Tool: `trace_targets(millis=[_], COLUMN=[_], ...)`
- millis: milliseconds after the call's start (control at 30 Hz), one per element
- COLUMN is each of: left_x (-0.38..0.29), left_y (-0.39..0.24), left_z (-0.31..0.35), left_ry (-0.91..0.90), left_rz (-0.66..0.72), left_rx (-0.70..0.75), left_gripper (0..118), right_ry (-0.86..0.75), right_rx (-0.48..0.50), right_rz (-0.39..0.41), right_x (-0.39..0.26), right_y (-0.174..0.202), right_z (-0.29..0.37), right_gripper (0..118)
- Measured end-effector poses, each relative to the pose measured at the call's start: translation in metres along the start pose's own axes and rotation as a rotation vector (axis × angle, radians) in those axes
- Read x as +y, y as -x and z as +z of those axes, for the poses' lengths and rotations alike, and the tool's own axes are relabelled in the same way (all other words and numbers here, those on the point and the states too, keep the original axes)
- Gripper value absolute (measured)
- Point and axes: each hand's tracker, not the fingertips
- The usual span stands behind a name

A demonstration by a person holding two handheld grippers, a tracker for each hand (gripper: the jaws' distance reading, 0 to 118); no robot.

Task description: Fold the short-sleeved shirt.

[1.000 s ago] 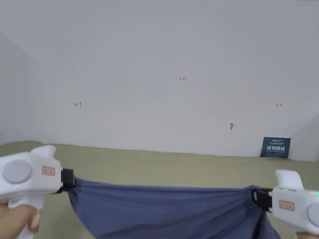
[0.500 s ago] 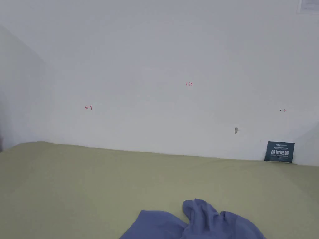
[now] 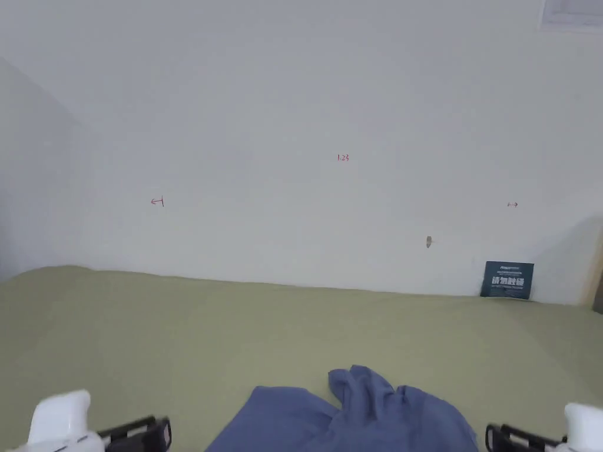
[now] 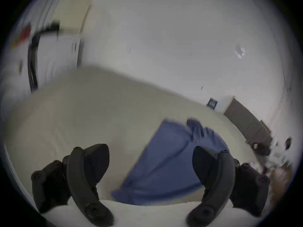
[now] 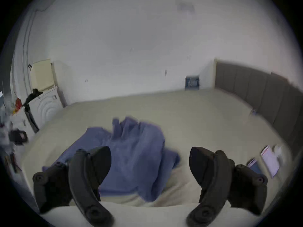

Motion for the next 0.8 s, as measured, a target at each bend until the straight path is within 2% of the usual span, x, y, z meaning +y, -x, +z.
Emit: trace_targets(millis=[100, 167, 200, 233, 267, 300, 333, 400, 500, 600, 633, 800], left_x=[0.007, 0.006, 0.005, 0.003, 0.000, 0.001, -0.001, -0.005, -0.007, -0.002, 0.002, -0.006], left_y=[-0.033, -0.047, -0.052, -0.056, -0.060, -0.065, -0.064, -0.059, -0.054, -0.027, -0.014, 0.032], left_z=[0.024, 0.032, 0.033, 0.035, 0.034, 0.030, 0.027, 0.024, 0.022, 0.009, -0.002, -0.044], left_ry=[-0.253, -0.312, -0.317, -0.324, -0.324, -0.306, -0.295, -0.239, -0.187, -0.022, 0.127, 0.598], left_rz=[-0.101, -0.115, -0.113, -0.120, -0.139, -0.160, -0.167, -0.153, -0.190, -0.163, -0.138, -0.070], left_rx=[0.072, 0.086, 0.084, 0.074, 0.083, 0.103, 0.116, 0.034, 0.069, 0.023, -0.039, -0.007], left_gripper=[105, 93, 75, 33, 0, 0, 0, 0, 0, 0, 0, 1], right_ry=[-0.145, -0.189, -0.200, -0.213, -0.210, -0.207, -0.201, -0.185, -0.160, -0.137, -0.129, -0.066], right_rx=[-0.057, -0.035, -0.029, -0.031, -0.049, -0.060, -0.080, -0.056, -0.037, -0.024, -0.019, 0.006], right_rz=[0.086, 0.121, 0.132, 0.156, 0.179, 0.189, 0.186, 0.160, 0.141, 0.137, 0.137, 0.124], right_x=[0.013, 0.012, 0.011, 0.009, 0.006, 0.004, 0.002, 0.001, 0.001, -0.003, -0.003, -0.015], right_y=[0.013, 0.018, 0.021, 0.025, 0.026, 0.029, 0.031, 0.030, 0.032, 0.031, 0.030, 0.032], right_z=[0.026, 0.038, 0.043, 0.047, 0.048, 0.048, 0.051, 0.054, 0.058, 0.055, 0.055, 0.050], right_gripper=[101, 96, 86, 58, 26, 0, 0, 0, 0, 0, 0, 0])
